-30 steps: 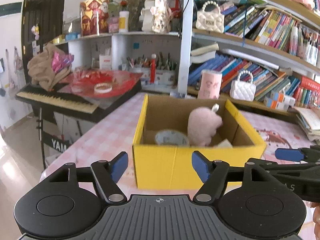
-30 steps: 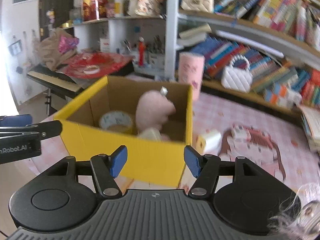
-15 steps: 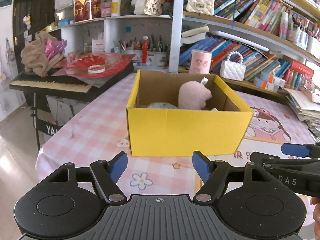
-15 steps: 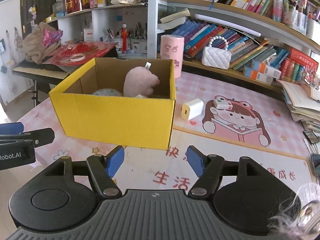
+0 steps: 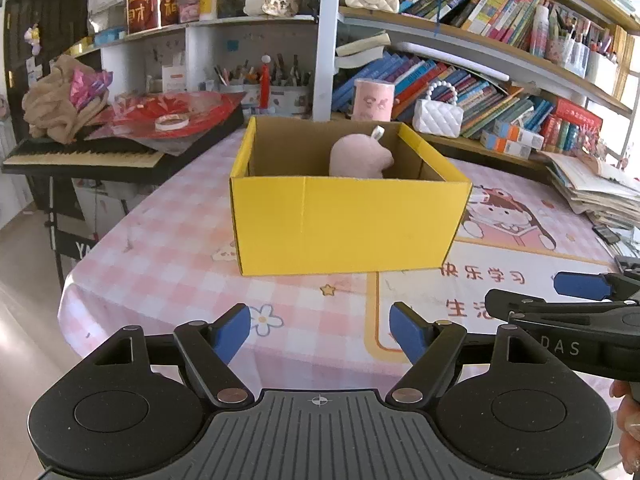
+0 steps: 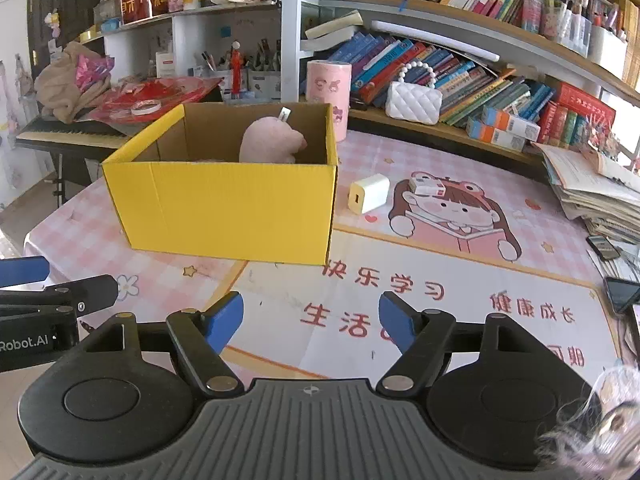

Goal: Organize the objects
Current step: 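Withdraw both tools from the box back over the mat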

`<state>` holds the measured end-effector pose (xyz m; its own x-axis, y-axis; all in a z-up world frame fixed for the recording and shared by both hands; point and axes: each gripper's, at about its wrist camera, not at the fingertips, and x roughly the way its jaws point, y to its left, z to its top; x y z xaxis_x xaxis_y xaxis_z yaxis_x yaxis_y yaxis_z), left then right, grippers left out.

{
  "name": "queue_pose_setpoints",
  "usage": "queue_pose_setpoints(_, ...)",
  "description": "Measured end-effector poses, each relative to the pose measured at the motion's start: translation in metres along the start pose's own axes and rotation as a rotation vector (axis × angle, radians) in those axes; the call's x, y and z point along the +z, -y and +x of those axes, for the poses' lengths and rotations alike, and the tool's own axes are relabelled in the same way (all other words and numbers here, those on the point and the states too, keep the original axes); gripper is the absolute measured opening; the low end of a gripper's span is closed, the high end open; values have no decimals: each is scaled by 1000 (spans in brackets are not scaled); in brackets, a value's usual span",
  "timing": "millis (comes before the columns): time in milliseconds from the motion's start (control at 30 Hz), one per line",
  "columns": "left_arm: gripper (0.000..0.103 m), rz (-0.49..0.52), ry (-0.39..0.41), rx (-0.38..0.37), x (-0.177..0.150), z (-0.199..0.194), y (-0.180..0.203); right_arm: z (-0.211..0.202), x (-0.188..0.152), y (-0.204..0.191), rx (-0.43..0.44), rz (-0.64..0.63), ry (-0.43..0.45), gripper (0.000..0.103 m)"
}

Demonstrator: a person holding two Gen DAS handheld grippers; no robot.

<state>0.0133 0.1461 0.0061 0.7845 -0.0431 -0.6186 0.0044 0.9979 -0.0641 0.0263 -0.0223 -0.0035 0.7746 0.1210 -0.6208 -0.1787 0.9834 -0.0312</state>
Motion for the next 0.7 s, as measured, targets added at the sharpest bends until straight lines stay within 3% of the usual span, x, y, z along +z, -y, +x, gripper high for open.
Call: queue_pose_setpoints(700,79,79,-15,-113,-6,-3,26,-27,-21,18,-97,63,3,78)
